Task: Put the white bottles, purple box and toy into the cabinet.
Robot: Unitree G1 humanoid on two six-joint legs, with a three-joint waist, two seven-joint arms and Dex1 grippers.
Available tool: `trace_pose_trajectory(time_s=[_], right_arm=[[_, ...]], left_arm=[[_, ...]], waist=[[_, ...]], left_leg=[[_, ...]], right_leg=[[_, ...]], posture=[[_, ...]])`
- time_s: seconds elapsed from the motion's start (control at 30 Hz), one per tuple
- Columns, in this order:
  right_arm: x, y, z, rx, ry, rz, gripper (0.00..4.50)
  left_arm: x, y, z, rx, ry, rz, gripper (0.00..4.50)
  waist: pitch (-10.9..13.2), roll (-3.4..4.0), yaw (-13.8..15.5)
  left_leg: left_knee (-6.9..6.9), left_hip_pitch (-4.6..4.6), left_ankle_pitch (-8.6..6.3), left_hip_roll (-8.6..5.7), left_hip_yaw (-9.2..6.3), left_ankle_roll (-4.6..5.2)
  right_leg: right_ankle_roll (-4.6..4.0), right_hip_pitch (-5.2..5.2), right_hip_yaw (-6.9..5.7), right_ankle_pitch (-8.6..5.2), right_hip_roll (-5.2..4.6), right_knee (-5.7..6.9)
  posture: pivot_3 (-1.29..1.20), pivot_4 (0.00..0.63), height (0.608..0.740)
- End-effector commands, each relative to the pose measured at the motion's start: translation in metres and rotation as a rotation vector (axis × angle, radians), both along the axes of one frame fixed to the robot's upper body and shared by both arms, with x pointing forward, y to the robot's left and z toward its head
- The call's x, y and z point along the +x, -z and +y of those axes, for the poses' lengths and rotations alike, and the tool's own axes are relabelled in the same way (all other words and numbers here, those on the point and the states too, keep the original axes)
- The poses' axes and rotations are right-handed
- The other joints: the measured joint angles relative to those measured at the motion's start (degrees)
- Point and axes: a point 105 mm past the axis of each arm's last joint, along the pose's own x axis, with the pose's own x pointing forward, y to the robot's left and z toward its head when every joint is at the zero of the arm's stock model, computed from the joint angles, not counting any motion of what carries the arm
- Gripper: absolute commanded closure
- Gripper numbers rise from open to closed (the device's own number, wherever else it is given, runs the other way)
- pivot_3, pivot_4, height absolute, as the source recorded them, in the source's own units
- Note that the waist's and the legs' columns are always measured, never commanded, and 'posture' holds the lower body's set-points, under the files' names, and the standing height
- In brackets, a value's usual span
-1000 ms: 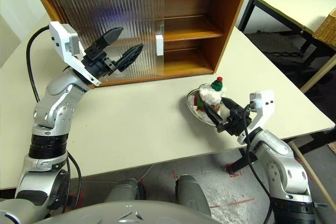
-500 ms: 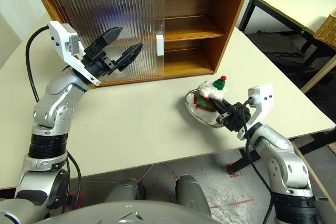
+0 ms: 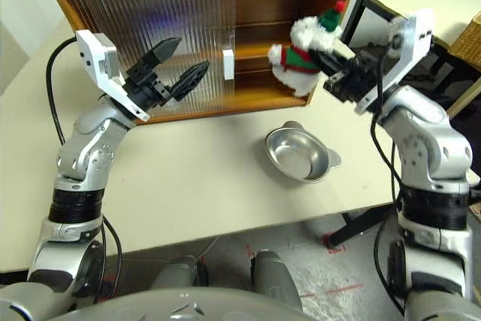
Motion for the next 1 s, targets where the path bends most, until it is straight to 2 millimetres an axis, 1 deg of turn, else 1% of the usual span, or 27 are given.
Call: trace_pose_trajectory(time_s=[0.03, 0.1, 0.2, 0.33, 0.47, 0.6, 0.7, 0.9, 1.0], right_arm=[[0.019, 0.001, 0.005, -0.027, 0.0, -0.005, 4.4], [0.031, 0.0, 0.007, -0.031, 0.005, -0.004, 4.4], [0.05, 0.0, 0.005, -0.039, 0.034, -0.006, 4.4], [0.068, -0.007, 0.007, -0.046, 0.057, -0.009, 4.4], [0.084, -0.008, 0.008, -0.044, 0.074, 0.015, 4.4], [0.095, -0.011, 0.011, -0.044, 0.079, 0.023, 4.4], [0.102, -0.008, 0.014, -0.049, 0.093, 0.046, 4.4], [0.112, -0.001, 0.033, -0.125, 0.092, 0.046, 4.4], [0.116, 0.001, 0.042, -0.141, 0.1, 0.063, 4.4]], left_arm=[[0.002, 0.0, 0.001, 0.011, -0.013, -0.005, 0.0], [0.001, -0.001, 0.002, 0.011, -0.019, -0.008, 0.0], [0.001, -0.002, 0.004, 0.011, -0.032, -0.012, 0.0], [0.0, -0.002, 0.006, 0.009, -0.044, -0.01, 0.0], [-0.001, -0.001, 0.006, 0.011, -0.051, -0.008, 0.0], [-0.001, -0.001, 0.009, 0.013, -0.063, -0.008, 0.0], [-0.001, -0.001, 0.01, 0.012, -0.069, -0.008, 0.0], [-0.001, -0.001, 0.011, 0.009, -0.078, -0.007, 0.0], [-0.001, -0.001, 0.011, 0.008, -0.08, -0.006, 0.0]], waist=[[0.0, 0.0, 0.02], [0.0, 0.0, -0.02], [0.0, 0.0, 0.07], [0.0, 0.01, 0.11], [0.0, 0.01, 0.1], [0.0, 0.02, 0.12], [0.0, 0.03, 0.11], [0.0, 0.04, -0.04], [-0.01, 0.05, -0.09]], left_leg=[[-0.01, -0.02, 0.0, 0.0, 0.0, 0.0], [-0.01, -0.03, 0.0, 0.0, 0.01, 0.01], [0.0, -0.02, 0.01, 0.0, 0.01, 0.01], [0.0, -0.02, 0.01, 0.0, 0.0, 0.02], [0.0, -0.04, 0.01, 0.0, -0.01, 0.02], [-0.02, -0.04, 0.01, 0.01, -0.03, 0.01], [-0.02, -0.05, 0.0, 0.0, -0.04, 0.01], [-0.03, -0.02, -0.02, 0.01, -0.04, -0.03], [-0.03, -0.01, -0.12, 0.01, -0.04, -0.22]], right_leg=[[-0.01, -0.01, 0.0, 0.01, -0.01, 0.0], [-0.03, -0.02, 0.01, 0.06, -0.01, -0.02], [-0.13, -0.02, 0.0, 0.15, -0.01, -0.01], [-0.23, -0.02, 0.0, 0.21, -0.02, 0.01], [-0.24, -0.04, 0.0, 0.21, -0.04, 0.02], [-0.26, -0.06, -0.01, 0.22, -0.04, 0.04], [-0.27, -0.06, -0.01, 0.23, -0.07, 0.06], [-0.31, -0.08, -0.02, 0.26, -0.06, 0.11], [-0.32, -0.07, -0.02, 0.26, -0.07, 0.13]], posture=[[-0.03, 0.0, 0.74], [-0.02, 0.0, 0.74], [-0.01, 0.0, 0.74], [0.0, 0.0, 0.74], [0.01, 0.0, 0.74], [0.02, 0.0, 0.74], [0.02, 0.0, 0.74], [0.03, 0.0, 0.74], [0.03, 0.0, 0.74]])
